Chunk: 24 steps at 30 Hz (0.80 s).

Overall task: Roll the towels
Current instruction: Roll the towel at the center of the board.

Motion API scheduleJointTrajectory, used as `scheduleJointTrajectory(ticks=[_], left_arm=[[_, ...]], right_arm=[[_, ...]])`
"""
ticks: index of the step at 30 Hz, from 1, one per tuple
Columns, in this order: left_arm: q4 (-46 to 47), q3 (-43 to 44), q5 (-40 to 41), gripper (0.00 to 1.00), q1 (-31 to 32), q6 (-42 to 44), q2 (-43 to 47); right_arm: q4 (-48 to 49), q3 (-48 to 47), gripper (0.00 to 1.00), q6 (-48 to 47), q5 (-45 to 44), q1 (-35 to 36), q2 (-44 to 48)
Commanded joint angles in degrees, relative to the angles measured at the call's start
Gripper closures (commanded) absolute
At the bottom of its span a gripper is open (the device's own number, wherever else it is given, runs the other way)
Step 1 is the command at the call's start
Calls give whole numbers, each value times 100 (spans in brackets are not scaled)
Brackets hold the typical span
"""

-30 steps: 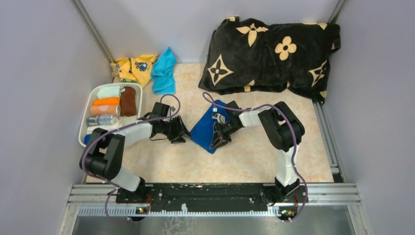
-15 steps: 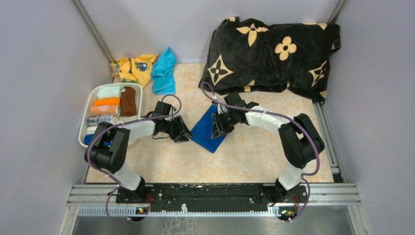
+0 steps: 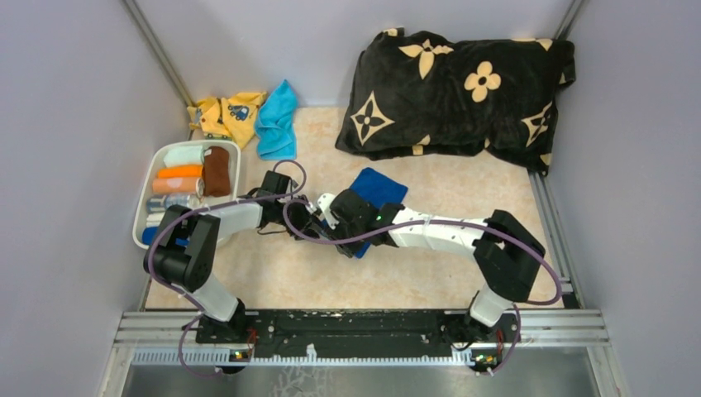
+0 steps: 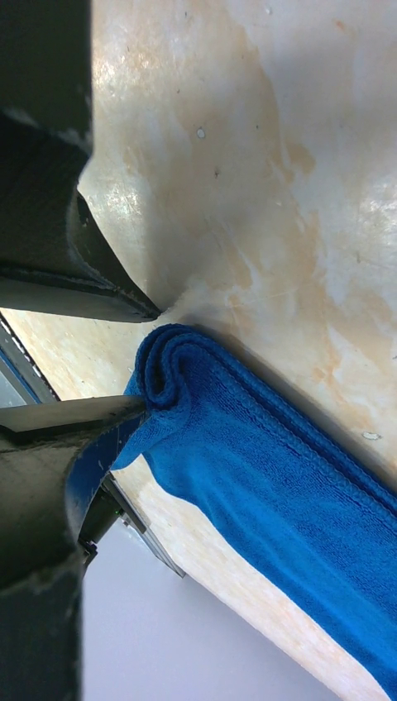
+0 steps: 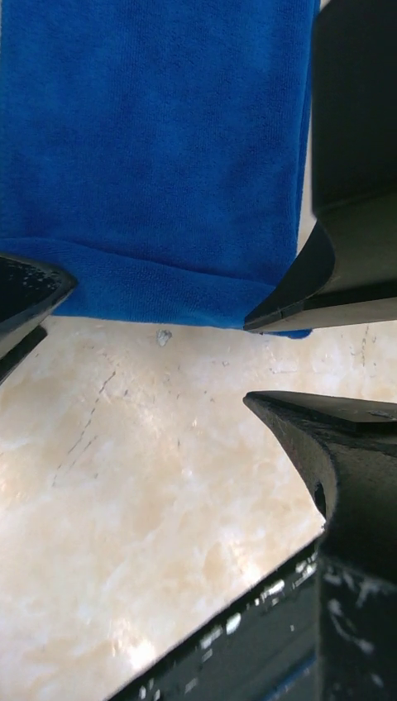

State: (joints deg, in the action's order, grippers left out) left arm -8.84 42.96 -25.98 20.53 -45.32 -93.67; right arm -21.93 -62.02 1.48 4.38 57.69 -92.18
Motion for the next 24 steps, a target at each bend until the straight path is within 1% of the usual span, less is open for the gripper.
scheduleJointTrajectory(ticks=[1, 5, 11, 16, 24], left_arm=[[-208, -17, 453, 55, 51, 89, -244], [-229, -1, 451, 55, 49, 100, -259], [-220, 8, 435, 55, 56, 113, -275], [-243, 52, 428, 55, 48, 146, -298], [-245, 164, 365, 55, 60, 173, -454]], right_arm=[[188, -284, 67, -277, -552, 134, -438], [186, -267, 68, -334, -593, 148, -631], [13, -297, 68, -441, -1014, 147, -818], [-14, -244, 65, -507, -1313, 146, -867], [-79, -110, 64, -536, -1427, 146, -1199]])
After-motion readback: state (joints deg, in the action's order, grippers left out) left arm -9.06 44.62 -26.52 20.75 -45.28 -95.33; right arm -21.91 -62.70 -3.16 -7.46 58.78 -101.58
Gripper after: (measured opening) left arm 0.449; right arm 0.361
